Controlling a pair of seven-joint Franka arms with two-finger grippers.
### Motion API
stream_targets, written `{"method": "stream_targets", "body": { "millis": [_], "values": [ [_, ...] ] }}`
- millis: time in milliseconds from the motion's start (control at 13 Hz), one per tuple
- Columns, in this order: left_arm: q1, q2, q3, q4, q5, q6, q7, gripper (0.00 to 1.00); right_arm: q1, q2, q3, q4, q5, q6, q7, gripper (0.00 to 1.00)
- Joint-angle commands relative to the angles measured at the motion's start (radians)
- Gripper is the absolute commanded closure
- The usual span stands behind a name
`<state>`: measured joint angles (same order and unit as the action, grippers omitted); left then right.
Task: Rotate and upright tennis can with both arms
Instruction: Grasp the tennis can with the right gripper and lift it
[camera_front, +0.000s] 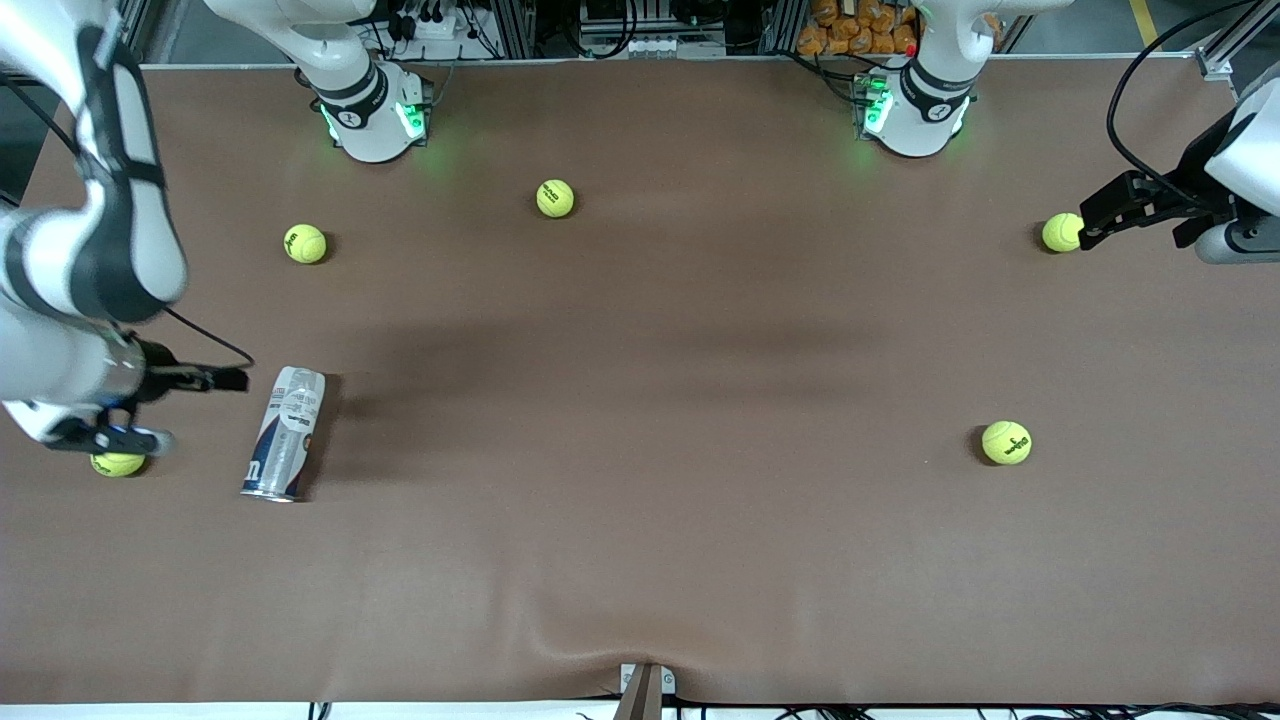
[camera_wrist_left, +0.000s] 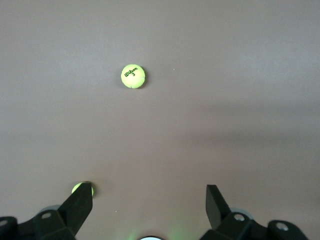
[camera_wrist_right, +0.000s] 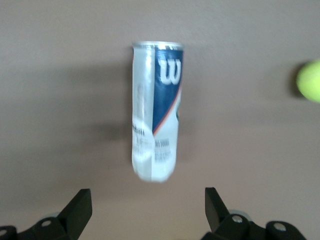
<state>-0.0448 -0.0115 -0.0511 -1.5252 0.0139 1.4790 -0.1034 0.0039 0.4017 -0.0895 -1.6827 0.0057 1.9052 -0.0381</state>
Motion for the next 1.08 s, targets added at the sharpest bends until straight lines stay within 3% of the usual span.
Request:
{"method": "stream_targets", "body": {
  "millis": [0, 154, 462, 846, 1000],
  "values": [
    [0.01, 0.01, -0.009, 0.013, 0.021, -0.014, 0.01, 0.0, -0.005, 0.077, 0.004, -0.037, 0.031, 0.151, -0.034, 0.0],
    [0.011, 0.01, -0.009, 0.011, 0.021, -0.014, 0.01, 0.0, -0.005, 0.147, 0.005, -0.037, 0.033, 0.234, -0.034, 0.0],
    [0.013, 0.013, -0.007, 0.011, 0.021, -0.012, 0.016, 0.0, -0.01, 0.222, 0.005, -0.035, 0.051, 0.262, -0.036, 0.0],
    [0.011, 0.018, -0.006, 0.016, 0.02, -0.012, 0.008, 0.0, -0.019, 0.266, 0.004, -0.037, 0.051, 0.278, -0.039, 0.0],
    [0.011, 0.013, -0.004, 0.016, 0.02, -0.012, 0.01, 0.0, -0.01, 0.264, 0.005, -0.035, 0.05, 0.276, -0.042, 0.19]
  ]
}}
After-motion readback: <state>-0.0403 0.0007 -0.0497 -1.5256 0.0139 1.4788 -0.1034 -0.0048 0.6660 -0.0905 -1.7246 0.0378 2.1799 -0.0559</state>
